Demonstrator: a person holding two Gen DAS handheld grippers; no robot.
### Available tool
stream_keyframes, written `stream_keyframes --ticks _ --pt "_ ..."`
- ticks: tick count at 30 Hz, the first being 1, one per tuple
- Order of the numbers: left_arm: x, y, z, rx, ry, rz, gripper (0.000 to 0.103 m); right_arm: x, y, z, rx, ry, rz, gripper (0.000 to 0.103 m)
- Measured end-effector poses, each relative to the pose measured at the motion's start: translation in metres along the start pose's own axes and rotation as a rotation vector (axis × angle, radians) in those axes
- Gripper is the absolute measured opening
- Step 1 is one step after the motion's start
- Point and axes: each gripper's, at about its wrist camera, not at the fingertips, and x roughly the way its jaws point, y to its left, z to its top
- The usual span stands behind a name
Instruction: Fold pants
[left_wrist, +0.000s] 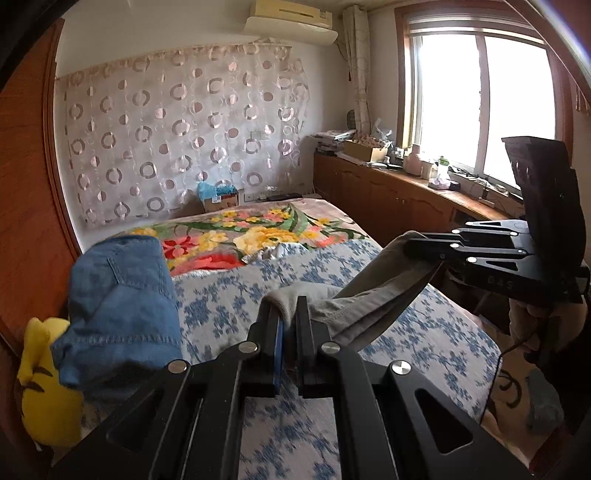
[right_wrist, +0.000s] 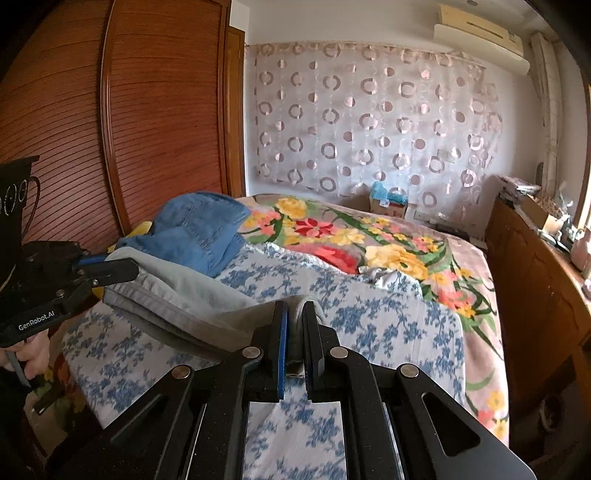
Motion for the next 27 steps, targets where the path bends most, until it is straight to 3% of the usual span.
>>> stream_keyframes --ticks 16,27 --pt "-0.019 -0.025 -0.067 -0.017 0.067 -0.06 0.006 -0.03 0.007 -0.045 0.058 0.073 0.055 0.007" --pt "-0.026 -0.033 -0.125 -0.055 0.158 -0.084 0.006 -0.04 0.023 -0.089 0.114 0.144 0.072 0.007"
